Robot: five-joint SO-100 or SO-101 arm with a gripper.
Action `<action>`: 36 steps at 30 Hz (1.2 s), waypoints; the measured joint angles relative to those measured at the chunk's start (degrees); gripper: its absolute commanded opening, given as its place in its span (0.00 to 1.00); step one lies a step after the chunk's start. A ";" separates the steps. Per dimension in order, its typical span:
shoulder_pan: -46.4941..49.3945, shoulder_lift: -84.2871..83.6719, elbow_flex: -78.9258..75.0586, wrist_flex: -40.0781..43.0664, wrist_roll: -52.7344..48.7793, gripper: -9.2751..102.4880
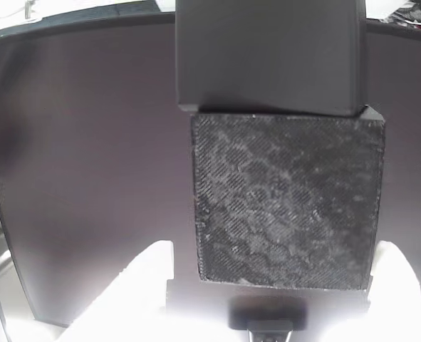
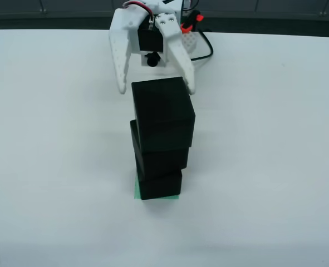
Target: Stack 3 Blocks on the chosen place.
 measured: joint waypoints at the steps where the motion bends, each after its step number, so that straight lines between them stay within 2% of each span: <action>1: -0.26 1.41 -1.49 3.52 0.88 0.32; 7: -4.48 7.03 -11.60 21.62 8.61 0.21; 11: -5.63 10.99 -15.29 28.56 12.83 0.08; 13: -5.36 12.22 -16.61 30.32 16.61 0.08; 18: -5.36 15.64 -15.82 29.53 29.18 0.08; 23: -5.71 20.04 -7.82 22.15 51.77 0.08; 29: -5.54 25.58 0.88 18.98 75.23 0.08; 32: -5.19 27.51 5.54 18.11 82.53 0.08; 36: -5.01 28.30 10.11 18.28 86.92 0.08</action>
